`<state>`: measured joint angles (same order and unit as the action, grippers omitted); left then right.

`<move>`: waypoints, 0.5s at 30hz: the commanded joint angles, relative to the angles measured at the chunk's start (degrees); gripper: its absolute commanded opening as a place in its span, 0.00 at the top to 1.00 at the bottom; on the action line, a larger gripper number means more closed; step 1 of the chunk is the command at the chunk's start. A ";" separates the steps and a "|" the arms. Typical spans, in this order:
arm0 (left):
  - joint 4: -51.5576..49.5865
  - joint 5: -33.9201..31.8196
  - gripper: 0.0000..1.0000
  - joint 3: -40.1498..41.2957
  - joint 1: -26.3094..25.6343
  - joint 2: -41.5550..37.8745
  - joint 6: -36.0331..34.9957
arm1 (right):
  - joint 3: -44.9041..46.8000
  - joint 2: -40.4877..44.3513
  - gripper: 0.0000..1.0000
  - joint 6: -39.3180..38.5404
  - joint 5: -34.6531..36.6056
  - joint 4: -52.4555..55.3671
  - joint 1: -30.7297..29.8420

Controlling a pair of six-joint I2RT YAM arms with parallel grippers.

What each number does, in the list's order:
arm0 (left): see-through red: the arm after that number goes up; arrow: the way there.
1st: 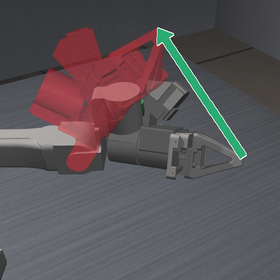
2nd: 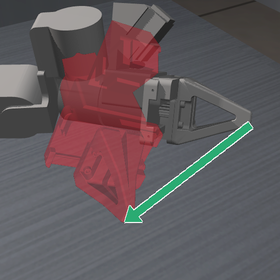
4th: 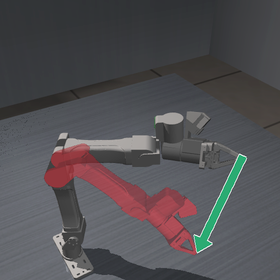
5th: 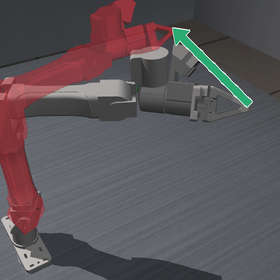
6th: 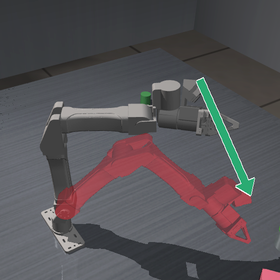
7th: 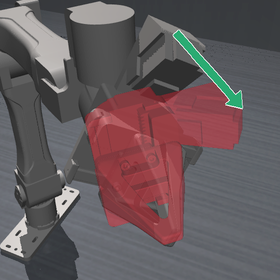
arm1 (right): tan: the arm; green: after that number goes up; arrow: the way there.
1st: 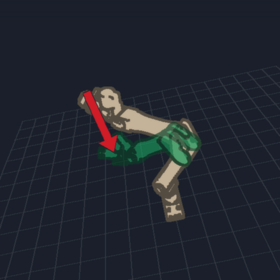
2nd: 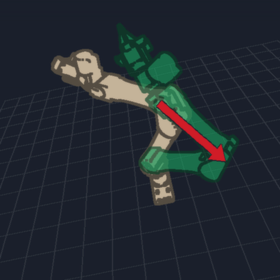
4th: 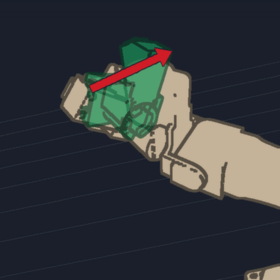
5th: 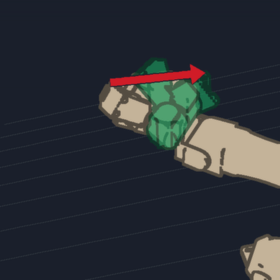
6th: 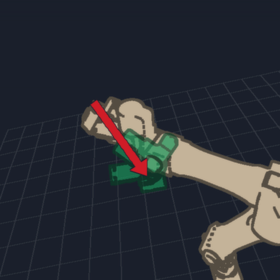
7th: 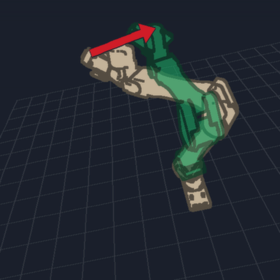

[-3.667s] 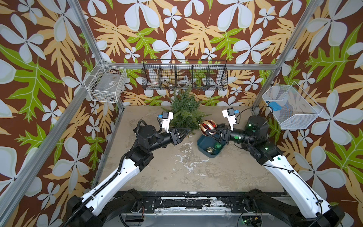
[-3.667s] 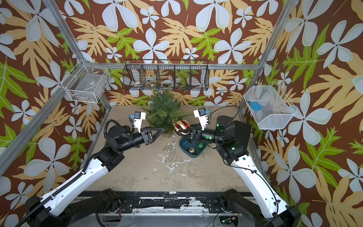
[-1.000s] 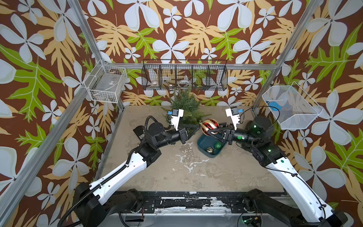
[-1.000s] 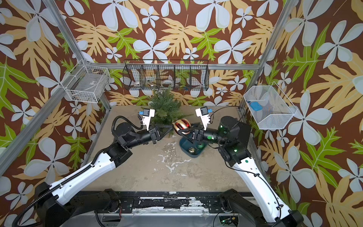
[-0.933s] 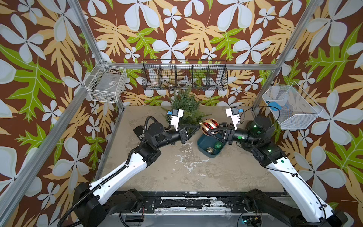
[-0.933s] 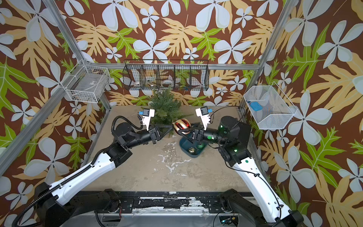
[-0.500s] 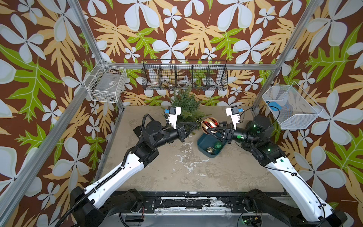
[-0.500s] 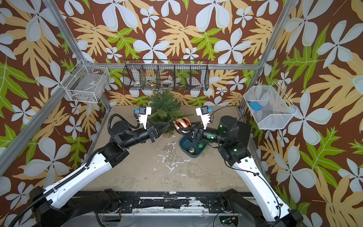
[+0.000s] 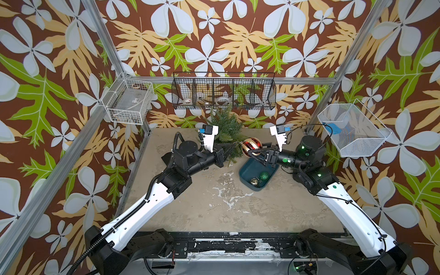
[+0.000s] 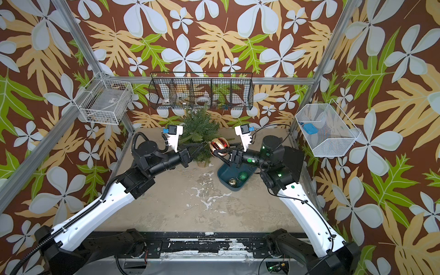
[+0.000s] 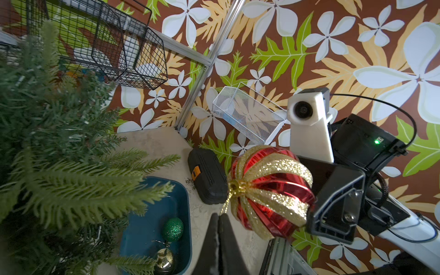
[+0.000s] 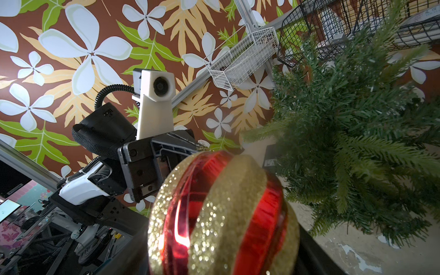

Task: Decorate the small christmas tree with ornaments
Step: Hang an ornament on the christmas tree.

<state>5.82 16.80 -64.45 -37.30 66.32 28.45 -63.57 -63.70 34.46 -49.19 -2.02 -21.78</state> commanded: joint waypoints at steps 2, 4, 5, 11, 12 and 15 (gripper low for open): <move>-0.56 -0.59 1.00 -0.43 1.35 0.03 -0.24 | -0.50 -1.29 0.33 1.04 0.30 -4.11 -0.13; -0.81 -0.54 1.00 -0.65 1.80 0.25 -0.24 | -0.67 -2.29 0.33 1.36 0.19 -4.81 -0.14; -1.03 -0.49 1.00 -0.85 1.97 0.46 -0.33 | -0.68 -2.71 0.33 1.47 0.15 -5.23 -0.10; -1.17 -0.19 1.00 -2.06 2.40 1.65 -0.67 | -1.42 -4.85 0.33 1.75 0.70 -6.76 -0.28; -1.17 -0.04 1.00 -2.17 2.49 1.85 -0.67 | -1.63 -5.27 0.33 1.72 0.75 -6.89 -0.34; -1.22 -0.01 1.00 -2.47 2.58 2.12 -0.88 | -2.14 -6.18 0.33 1.70 0.82 -7.27 -0.57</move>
<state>4.47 16.62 -66.37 -34.92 68.31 28.27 -65.08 -69.36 35.99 -49.04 -6.63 -22.15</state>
